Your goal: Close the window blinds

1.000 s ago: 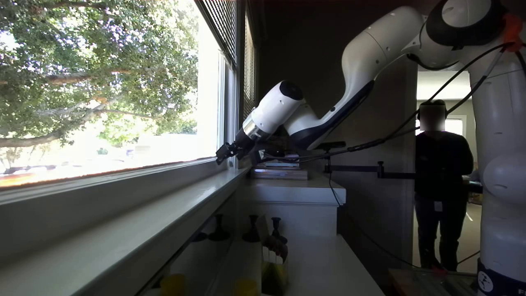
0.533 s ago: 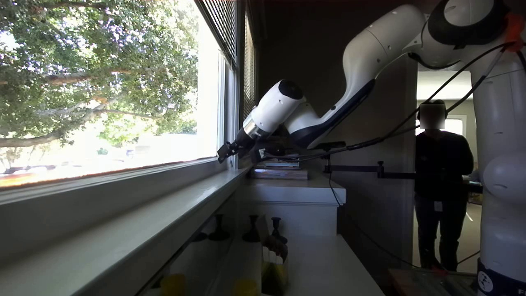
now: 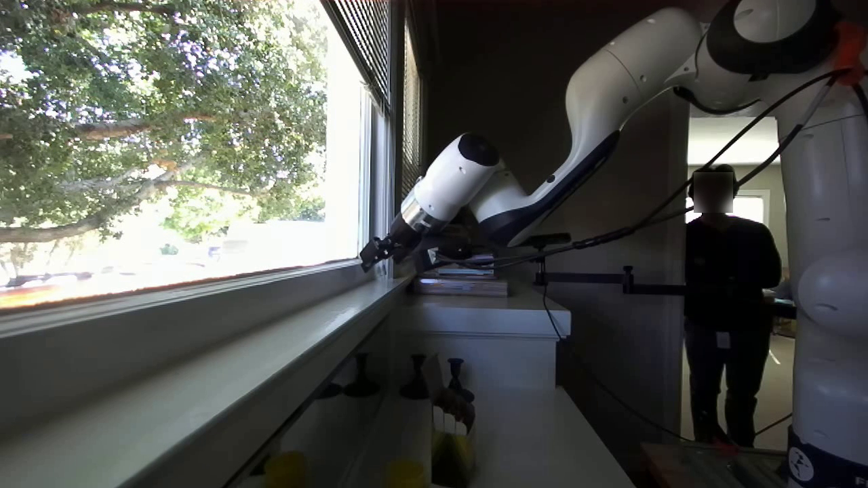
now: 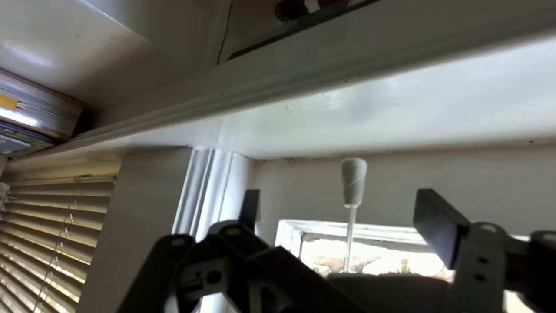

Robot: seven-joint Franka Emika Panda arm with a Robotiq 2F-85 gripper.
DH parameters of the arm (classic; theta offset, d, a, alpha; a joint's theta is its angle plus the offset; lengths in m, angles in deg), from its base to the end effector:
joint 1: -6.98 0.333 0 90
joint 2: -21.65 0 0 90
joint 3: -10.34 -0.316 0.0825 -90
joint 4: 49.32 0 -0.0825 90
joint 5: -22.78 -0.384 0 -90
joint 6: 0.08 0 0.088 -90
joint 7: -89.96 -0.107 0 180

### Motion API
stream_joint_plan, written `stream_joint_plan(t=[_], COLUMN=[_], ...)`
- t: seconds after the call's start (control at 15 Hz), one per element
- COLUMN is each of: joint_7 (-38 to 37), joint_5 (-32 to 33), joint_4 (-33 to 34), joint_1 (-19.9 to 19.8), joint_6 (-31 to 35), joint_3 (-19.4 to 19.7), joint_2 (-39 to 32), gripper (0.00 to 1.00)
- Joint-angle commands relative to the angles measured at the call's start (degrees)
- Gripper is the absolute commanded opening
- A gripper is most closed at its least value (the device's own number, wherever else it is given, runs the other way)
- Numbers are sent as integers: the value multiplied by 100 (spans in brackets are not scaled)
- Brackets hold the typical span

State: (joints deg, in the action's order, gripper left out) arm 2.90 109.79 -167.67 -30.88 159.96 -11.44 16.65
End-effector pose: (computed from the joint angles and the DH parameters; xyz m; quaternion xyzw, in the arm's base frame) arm 0.5745 -0.1218 0.4337 0.8508 -0.2121 0.4368 0.2012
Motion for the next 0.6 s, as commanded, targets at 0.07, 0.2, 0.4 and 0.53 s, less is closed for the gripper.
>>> stream_joint_plan(t=[0.07,0.2,0.4,0.53], joint_7=[-200,-193,-214,-220], joint_5=[158,164,184,194], joint_4=[-111,-115,-110,-113], joint_1=[41,39,36,35], joint_6=[-141,-146,-178,-204], joint_3=[-22,-17,-12,-10], joint_2=[153,150,130,129], gripper=[82,78,79,71])
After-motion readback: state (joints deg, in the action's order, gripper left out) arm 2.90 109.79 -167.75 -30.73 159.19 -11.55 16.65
